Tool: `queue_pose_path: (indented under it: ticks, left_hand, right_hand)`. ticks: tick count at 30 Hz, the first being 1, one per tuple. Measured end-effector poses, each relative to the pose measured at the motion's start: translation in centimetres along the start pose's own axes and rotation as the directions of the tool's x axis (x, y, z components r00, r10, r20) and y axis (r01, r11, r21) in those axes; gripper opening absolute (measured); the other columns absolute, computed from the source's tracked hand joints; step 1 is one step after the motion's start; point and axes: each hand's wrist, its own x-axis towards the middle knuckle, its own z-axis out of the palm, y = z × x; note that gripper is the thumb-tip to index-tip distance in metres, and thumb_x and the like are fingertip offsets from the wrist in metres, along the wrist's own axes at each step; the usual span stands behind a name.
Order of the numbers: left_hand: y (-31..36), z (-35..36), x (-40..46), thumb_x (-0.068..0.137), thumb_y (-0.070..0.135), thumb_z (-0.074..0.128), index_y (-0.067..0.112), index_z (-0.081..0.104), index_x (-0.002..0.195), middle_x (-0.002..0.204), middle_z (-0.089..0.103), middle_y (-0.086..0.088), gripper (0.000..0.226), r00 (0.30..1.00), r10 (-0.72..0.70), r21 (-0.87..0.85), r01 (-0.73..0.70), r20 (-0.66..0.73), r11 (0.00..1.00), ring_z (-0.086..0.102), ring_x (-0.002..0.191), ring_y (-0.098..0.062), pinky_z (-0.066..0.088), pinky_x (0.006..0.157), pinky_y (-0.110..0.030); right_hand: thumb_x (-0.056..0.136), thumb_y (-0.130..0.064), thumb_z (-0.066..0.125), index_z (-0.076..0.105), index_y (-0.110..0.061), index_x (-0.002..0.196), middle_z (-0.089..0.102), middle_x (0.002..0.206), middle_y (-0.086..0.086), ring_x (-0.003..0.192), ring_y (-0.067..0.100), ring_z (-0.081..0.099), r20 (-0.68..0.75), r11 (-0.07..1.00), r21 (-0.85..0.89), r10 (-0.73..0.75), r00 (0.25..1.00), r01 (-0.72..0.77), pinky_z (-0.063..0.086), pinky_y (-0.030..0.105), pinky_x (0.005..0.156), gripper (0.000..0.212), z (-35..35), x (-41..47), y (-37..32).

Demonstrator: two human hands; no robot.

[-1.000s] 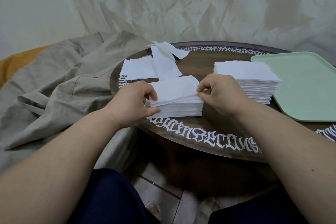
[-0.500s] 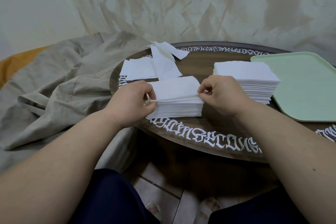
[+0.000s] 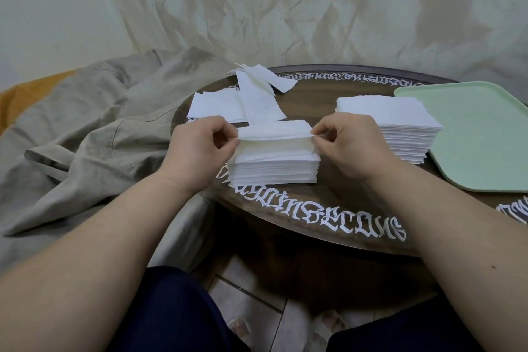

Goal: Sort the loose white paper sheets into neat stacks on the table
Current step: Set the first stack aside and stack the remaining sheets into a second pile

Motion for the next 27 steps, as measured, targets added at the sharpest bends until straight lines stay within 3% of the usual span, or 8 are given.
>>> queue_pose_path:
  ticks: [2,4,7,10,12,17,21,27]
  left_hand:
    - [0.3,-0.1,0.4,0.078,0.005,0.071,0.021,0.063,0.075,0.086,0.067,0.009,0.018,0.993,0.07,-0.03,-0.074,-0.1,0.997,0.064,0.076,-0.013,0.052,0.078,-0.025]
    - [0.4,-0.4,0.6,0.077,0.0,0.07,0.016,0.064,0.076,0.087,0.063,0.011,0.017,0.979,0.123,-0.047,-0.132,-0.159,0.99,0.061,0.078,-0.009,0.052,0.078,-0.021]
    - [0.2,-0.5,0.3,0.076,0.001,0.071,0.026,0.057,0.069,0.083,0.062,0.016,0.029,0.994,0.107,0.019,-0.107,-0.022,0.994,0.059,0.074,-0.007,0.05,0.077,-0.02]
    - [0.2,-0.4,-0.4,0.076,0.005,0.071,0.035,0.049,0.064,0.085,0.068,0.007,0.04,0.985,0.076,0.079,-0.09,0.157,0.993,0.064,0.075,-0.013,0.052,0.08,-0.03]
    - [0.3,-0.4,-0.4,0.077,0.006,0.071,0.036,0.048,0.063,0.088,0.069,0.004,0.04,0.98,0.07,0.096,-0.089,0.184,0.991,0.065,0.076,-0.013,0.052,0.08,-0.029]
    - [0.3,-0.6,-0.3,0.077,0.007,0.07,0.033,0.05,0.062,0.087,0.07,0.005,0.036,0.979,0.023,0.101,-0.044,0.203,0.994,0.065,0.072,-0.012,0.047,0.072,-0.016]
    - [0.3,-0.8,-0.4,0.076,0.007,0.07,0.031,0.053,0.063,0.083,0.069,0.008,0.033,0.976,0.005,0.079,-0.023,0.216,0.997,0.061,0.072,-0.005,0.041,0.065,-0.004]
    - [0.2,-0.7,-0.3,0.076,0.01,0.072,0.03,0.053,0.062,0.084,0.069,0.006,0.031,0.965,0.025,0.114,-0.057,0.263,0.992,0.061,0.07,-0.005,0.049,0.072,-0.021]
  right_hand:
    - [0.08,-0.007,0.067,0.071,-0.009,0.08,0.068,0.079,0.006,0.071,0.022,0.061,-0.205,0.995,-0.01,-0.099,0.974,0.1,0.051,0.034,0.069,0.004,0.1,0.6,-0.3]
    - [0.074,-0.001,0.067,0.068,-0.007,0.075,0.066,0.078,0.008,0.065,0.023,0.061,-0.317,0.985,-0.018,-0.169,0.933,0.172,0.051,0.032,0.063,0.005,0.0,0.9,-0.6]
    - [0.076,0.001,0.066,0.068,-0.005,0.077,0.066,0.083,0.01,0.071,0.026,0.061,-0.189,0.984,-0.034,-0.176,0.966,0.173,0.053,0.037,0.068,0.006,0.3,0.7,-0.3]
    - [0.085,-0.006,0.061,0.069,-0.008,0.088,0.065,0.096,0.007,0.087,0.024,0.06,0.017,0.994,-0.087,-0.067,0.998,0.069,0.048,0.035,0.082,0.01,0.3,0.3,0.2]
    - [0.087,-0.01,0.059,0.07,-0.01,0.093,0.065,0.1,0.005,0.091,0.022,0.059,0.084,0.994,-0.1,-0.031,0.996,0.04,0.047,0.033,0.085,0.012,0.1,0.2,0.1]
    - [0.088,-0.013,0.06,0.072,-0.013,0.093,0.065,0.1,0.001,0.092,0.019,0.059,0.156,0.994,-0.104,-0.005,0.988,0.021,0.047,0.033,0.085,0.013,-0.2,0.0,-0.3]
    - [0.086,-0.01,0.061,0.073,-0.011,0.089,0.067,0.097,0.003,0.088,0.021,0.06,0.114,0.997,-0.072,-0.013,0.993,0.022,0.048,0.033,0.083,0.012,-0.6,0.0,-0.2]
    - [0.087,-0.013,0.062,0.073,-0.013,0.091,0.067,0.097,0.0,0.088,0.018,0.06,0.158,0.996,-0.083,-0.009,0.987,0.022,0.049,0.032,0.083,0.012,-0.6,-0.2,-0.1]
